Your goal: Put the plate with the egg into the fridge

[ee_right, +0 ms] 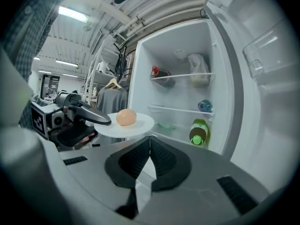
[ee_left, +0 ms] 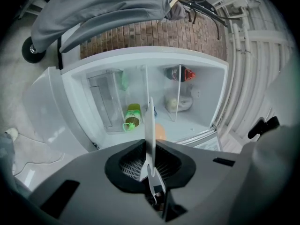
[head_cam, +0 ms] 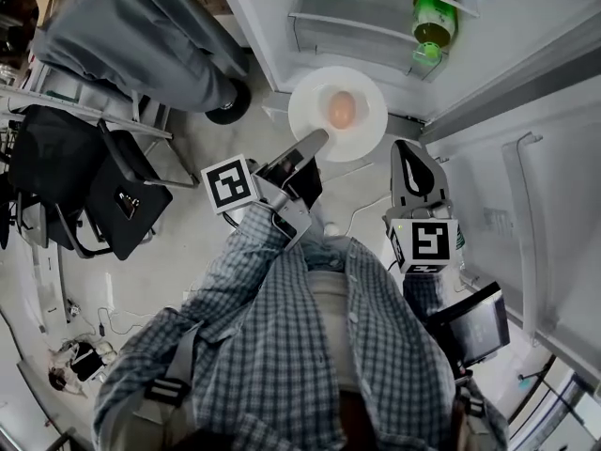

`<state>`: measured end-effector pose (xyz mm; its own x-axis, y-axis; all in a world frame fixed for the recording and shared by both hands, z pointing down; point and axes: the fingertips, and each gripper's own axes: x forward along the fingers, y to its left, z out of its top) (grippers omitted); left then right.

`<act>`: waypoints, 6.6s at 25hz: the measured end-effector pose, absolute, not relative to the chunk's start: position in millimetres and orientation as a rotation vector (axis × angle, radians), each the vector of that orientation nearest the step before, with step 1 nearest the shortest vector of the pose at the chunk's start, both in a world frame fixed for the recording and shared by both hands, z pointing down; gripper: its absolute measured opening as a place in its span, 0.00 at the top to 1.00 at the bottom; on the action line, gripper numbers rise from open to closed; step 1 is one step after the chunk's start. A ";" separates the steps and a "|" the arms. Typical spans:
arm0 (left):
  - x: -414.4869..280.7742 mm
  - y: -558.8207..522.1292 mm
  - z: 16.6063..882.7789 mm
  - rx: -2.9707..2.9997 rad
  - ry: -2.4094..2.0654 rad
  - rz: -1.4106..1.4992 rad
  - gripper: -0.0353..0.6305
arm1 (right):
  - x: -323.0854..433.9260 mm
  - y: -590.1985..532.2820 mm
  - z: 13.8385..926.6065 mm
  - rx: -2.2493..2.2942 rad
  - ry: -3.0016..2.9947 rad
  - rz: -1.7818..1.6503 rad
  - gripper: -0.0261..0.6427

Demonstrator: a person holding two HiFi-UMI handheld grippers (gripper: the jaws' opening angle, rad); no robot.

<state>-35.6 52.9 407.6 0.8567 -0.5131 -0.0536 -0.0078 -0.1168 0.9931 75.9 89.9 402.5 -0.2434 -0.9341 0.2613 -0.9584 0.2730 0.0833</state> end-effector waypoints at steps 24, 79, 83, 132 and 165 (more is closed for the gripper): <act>1.4 -65.9 398.2 1.680 -0.252 -0.321 0.89 | 98.1 -26.0 376.5 1.889 -2.138 0.017 0.95; 70.8 -187.9 348.3 1.561 -0.398 -0.469 0.89 | 147.0 -104.2 337.9 1.780 -2.171 -0.274 0.95; 69.5 -194.3 357.3 1.561 -0.436 -0.441 0.89 | 144.6 -107.4 337.0 1.751 -2.152 -0.318 0.95; 82.4 -215.1 368.5 1.515 -0.412 -0.416 0.89 | 86.0 -170.9 364.1 1.026 -1.486 -1.047 0.93; 95.2 -198.9 349.6 1.704 -0.280 -0.370 0.84 | 96.8 -184.1 358.4 1.085 -1.454 -0.992 0.93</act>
